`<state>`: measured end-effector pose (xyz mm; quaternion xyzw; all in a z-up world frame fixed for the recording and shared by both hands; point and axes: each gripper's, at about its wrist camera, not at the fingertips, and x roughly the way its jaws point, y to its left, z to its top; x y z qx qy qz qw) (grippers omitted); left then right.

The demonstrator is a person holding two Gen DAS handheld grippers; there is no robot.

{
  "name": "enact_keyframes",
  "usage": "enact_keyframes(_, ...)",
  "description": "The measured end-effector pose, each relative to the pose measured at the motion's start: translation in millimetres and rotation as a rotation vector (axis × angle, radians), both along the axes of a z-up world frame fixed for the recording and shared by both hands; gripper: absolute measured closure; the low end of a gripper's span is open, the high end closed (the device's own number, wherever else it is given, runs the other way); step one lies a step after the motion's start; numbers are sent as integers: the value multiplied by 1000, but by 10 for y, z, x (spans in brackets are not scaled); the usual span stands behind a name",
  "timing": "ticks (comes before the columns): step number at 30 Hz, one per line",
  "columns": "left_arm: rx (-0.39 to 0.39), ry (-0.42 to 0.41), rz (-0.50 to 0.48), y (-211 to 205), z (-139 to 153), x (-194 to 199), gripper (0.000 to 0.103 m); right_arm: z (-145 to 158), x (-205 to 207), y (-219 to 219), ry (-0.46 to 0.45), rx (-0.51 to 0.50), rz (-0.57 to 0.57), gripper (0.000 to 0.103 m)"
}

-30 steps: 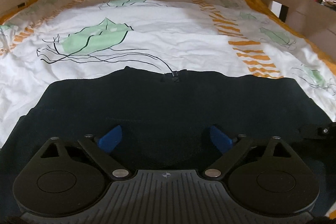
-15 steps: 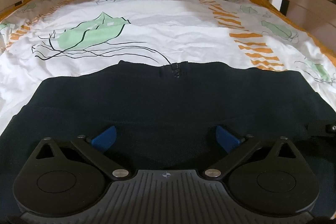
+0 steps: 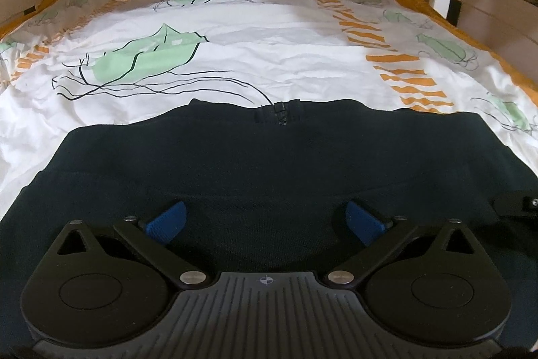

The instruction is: Fold large clothes

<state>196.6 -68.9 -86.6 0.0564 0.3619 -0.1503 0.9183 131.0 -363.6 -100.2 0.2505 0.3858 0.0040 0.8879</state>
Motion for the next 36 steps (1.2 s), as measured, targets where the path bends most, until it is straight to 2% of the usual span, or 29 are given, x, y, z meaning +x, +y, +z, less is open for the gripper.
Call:
enact_keyframes(4,-30,5,7,69,105,-120,3,1,-1,1,-2,0,1,0)
enact_keyframes(7,-45,-24,16,137,181,-310,10,5,-4,0,-3,1,3,0)
enact_keyframes(11,-44,-66,21,220,224,-535,11,4,-6,-3,-3,0,4,0)
enact_keyframes(15,-48,-73,20,268,237,-688,12,3,-13,-5,-6,1,8,0)
enact_keyframes(26,-55,-49,21,303,103,-891,12,5,-68,-44,-10,21,18,0)
enact_keyframes(31,-59,-54,14,295,43,-891,11,13,-174,-125,4,97,14,0)
enact_keyframes(36,-66,-61,19,298,33,-918,11,1,-306,-238,25,234,-11,0)
